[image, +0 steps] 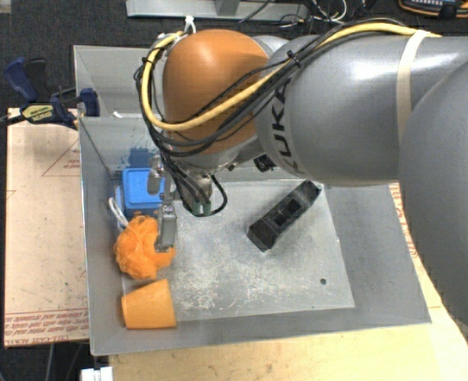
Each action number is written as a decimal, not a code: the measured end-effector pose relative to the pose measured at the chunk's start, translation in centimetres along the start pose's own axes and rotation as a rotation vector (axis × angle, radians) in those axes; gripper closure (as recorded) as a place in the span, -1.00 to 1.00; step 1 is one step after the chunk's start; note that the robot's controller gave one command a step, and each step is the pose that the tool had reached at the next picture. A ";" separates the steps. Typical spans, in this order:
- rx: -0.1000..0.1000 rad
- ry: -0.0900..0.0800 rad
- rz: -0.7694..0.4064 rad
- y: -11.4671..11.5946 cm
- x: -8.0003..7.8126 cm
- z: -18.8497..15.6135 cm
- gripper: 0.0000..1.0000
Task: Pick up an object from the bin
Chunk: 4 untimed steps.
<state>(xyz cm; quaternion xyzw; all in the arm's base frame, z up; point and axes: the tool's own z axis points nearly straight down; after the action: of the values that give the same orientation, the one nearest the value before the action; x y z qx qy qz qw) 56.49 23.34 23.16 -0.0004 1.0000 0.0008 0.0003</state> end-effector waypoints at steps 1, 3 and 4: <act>-0.001 -0.003 -0.053 0.2 2.2 4.4 -1.00; -0.002 -0.016 -0.426 -2.2 0.6 15.7 1.00; -0.003 -0.016 -0.426 -2.2 0.6 15.7 1.00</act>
Offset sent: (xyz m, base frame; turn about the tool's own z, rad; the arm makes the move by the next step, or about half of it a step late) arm -0.0299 -0.0055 -0.1132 -0.0381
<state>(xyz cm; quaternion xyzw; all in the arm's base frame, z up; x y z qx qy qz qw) 55.85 21.17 7.42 -0.2116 0.9773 0.0020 0.0084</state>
